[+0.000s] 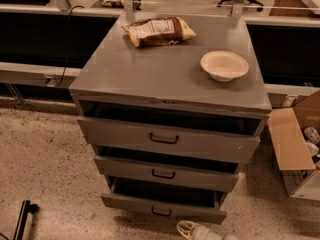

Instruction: Close bottom drawer

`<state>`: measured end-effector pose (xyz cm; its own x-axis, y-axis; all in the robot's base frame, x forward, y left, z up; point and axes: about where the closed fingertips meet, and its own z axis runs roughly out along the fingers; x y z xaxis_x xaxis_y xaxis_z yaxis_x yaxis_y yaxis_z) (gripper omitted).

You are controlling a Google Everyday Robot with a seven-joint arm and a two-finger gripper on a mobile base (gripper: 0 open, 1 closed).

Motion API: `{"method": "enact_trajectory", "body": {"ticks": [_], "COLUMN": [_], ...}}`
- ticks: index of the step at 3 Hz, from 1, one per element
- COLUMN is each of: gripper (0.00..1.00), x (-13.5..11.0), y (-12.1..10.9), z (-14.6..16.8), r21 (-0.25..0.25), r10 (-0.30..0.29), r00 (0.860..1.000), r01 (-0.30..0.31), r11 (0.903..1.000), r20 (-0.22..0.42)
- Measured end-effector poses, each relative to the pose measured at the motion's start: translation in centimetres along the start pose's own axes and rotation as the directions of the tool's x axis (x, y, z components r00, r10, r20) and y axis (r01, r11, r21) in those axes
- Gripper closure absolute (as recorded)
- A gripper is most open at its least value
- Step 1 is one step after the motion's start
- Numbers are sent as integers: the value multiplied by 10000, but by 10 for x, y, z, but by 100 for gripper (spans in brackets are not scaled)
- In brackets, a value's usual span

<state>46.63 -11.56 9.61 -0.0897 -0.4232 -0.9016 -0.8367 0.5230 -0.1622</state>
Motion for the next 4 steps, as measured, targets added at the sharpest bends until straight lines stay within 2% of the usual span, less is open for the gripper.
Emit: {"method": "enact_trajectory", "body": {"ticks": [2, 3, 4], "gripper": [100, 100, 100], "x": [-22, -28, -33], "y": [-78, -99, -98], "z": [22, 28, 29], "r21": [401, 467, 287], "r10": [-373, -482, -697], "r00": [9993, 9988, 9975], "r01": [372, 480, 693], "r11": [9985, 9978, 9972], "r20": [20, 16, 131]}}
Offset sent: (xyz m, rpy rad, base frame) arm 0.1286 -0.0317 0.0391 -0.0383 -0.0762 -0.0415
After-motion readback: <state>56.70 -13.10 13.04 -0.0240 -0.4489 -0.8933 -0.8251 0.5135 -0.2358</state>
